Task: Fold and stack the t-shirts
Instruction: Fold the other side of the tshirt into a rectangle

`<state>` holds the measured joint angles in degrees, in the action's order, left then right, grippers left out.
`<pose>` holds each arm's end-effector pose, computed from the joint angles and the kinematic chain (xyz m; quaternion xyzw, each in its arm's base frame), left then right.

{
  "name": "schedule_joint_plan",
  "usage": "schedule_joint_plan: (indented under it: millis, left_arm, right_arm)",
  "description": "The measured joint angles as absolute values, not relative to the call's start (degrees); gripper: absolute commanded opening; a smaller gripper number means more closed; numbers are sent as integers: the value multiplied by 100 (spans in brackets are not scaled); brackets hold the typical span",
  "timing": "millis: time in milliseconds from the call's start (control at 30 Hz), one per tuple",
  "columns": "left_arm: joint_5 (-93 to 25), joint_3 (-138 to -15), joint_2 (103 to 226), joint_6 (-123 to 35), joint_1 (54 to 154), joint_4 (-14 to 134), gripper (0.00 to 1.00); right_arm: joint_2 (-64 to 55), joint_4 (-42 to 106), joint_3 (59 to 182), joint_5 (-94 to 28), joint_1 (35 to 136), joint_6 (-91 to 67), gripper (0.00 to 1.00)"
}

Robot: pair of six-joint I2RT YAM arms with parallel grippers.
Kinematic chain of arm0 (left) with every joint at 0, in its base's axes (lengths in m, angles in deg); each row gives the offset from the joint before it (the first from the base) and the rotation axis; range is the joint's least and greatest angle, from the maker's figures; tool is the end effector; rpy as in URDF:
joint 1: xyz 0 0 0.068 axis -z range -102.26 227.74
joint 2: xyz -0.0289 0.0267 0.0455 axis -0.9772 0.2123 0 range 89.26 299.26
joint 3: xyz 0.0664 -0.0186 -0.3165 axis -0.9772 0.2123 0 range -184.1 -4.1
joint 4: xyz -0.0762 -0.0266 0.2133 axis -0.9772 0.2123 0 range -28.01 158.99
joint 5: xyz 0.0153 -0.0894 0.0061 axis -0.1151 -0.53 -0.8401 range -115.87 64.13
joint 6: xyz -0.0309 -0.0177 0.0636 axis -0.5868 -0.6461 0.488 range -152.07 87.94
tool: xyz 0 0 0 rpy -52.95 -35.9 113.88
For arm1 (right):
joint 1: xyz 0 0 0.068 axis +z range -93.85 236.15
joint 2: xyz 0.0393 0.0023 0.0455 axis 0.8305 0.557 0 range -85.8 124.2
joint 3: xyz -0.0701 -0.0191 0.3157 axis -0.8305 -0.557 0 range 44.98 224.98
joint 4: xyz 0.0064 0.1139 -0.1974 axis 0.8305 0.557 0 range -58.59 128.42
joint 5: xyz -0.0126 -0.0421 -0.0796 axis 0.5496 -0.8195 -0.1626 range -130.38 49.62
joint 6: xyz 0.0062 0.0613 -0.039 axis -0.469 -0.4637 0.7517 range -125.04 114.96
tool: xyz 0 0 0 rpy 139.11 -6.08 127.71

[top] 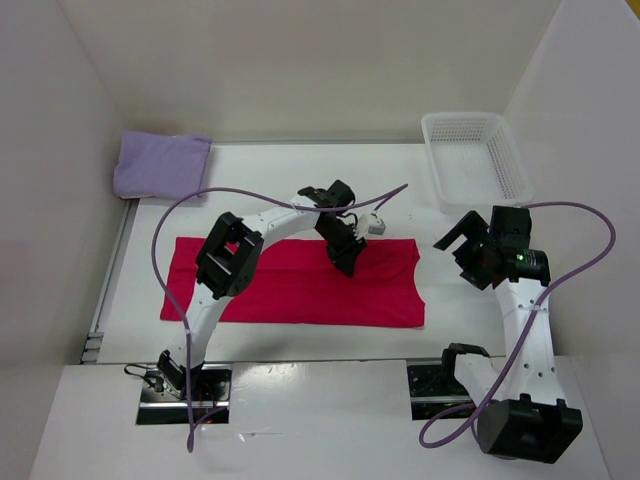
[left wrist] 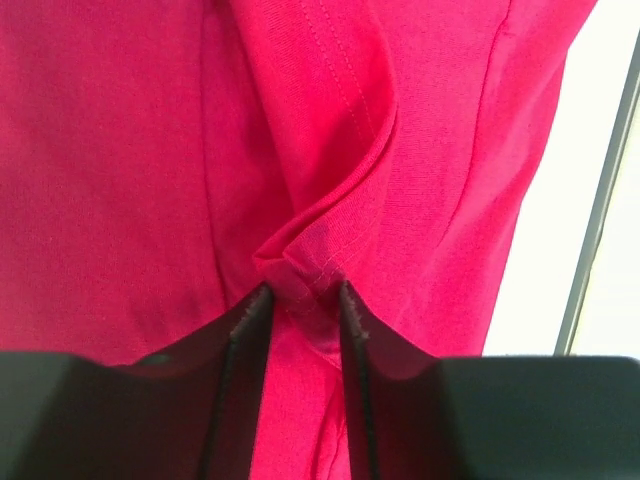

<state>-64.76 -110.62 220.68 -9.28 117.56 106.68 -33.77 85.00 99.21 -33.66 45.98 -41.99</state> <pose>0.3492 -0.3407 0.2038 0.5326 0.7623 -0.3488 0.1167 0.1149 -0.0135 0.3262 0.3589 0.8713 0.1302 0.3083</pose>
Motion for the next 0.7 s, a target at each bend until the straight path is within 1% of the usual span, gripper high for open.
schedule_joint_plan:
  millis: [67, 133, 200, 300, 333, 400, 567, 700]
  left_arm:
    - [-6487, -11079, 22068, -930, 11767, 10681, 34]
    - [-6487, -11106, 22068, -934, 11788, 10687, 34]
    - [-6485, -11125, 22068, -954, 11808, 10685, 30]
    - [-6454, -11125, 22068, -1011, 11813, 10670, 13]
    - [-6404, -11123, 22068, -1044, 11819, 10637, 6]
    - [-6260, -11075, 22061, -1162, 11826, 10473, 0]
    - [-5698, -10397, 21714, -1597, 11716, 9907, 0]
    - [-5399, -10251, 21438, -1879, 11522, 9621, 0]
  right_arm:
    - [-3370, 8500, 9900, -3363, 4598, -4197, 100]
    - [-3368, 8498, 9891, -3352, 4598, -4197, 100]
    - [-3368, 8498, 9891, -3341, 4598, -4197, 100]
    - [-3368, 8498, 9891, -3341, 4598, -4177, 100]
    - [-3368, 8498, 9891, -3341, 4598, -4162, 100]
    - [-3368, 8498, 9891, -3341, 4598, -4151, 100]
    - [-3368, 8498, 9882, -3341, 4598, -4135, 100]
    - [-3368, 8498, 9882, -3339, 4598, -4135, 100]
